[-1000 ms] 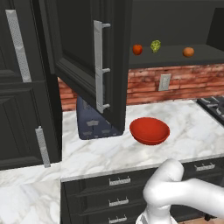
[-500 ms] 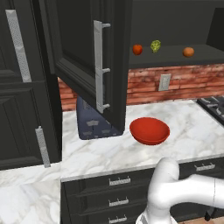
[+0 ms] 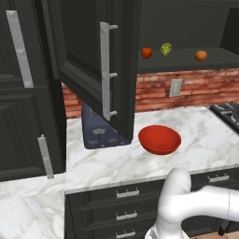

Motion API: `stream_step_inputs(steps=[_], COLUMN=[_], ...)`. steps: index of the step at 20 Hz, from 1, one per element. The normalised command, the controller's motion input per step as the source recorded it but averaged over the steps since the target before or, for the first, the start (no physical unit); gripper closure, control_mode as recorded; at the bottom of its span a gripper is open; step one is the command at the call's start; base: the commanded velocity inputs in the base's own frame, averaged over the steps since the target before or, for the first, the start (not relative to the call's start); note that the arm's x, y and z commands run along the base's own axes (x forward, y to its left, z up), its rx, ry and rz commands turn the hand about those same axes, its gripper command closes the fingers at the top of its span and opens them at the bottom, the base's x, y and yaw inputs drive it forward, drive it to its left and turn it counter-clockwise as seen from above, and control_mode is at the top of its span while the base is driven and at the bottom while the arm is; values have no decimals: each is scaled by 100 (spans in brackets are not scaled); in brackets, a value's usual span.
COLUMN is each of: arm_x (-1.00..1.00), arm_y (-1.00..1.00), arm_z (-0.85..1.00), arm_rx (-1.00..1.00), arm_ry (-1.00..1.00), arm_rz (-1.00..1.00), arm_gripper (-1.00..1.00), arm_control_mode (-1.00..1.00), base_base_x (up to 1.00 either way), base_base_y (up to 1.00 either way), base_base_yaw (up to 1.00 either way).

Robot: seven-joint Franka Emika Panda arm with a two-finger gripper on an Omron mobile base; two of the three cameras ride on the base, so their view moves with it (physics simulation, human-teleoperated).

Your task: Open the cabinet. Pick the apple and tangerine from the cabinet and place them into the bowl. Then close the cabinet.

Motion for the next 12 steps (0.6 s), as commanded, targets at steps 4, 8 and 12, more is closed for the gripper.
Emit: stream_step_inputs(steps=[4,8,12], arm_x=[-3,4,0], arm_y=[100,100,100], arm_z=[-71,-1,-78], arm_rx=[-26,-31,-49], arm_ry=[30,12,14], arm_rz=[-39,-29,-22], arm_gripper=[-100,-100,-100], arm_control_mode=[-100,-100,-100], base_base_x=[0,0,0], base_base_y=[0,0,0], base_base_yaw=[0,0,0])
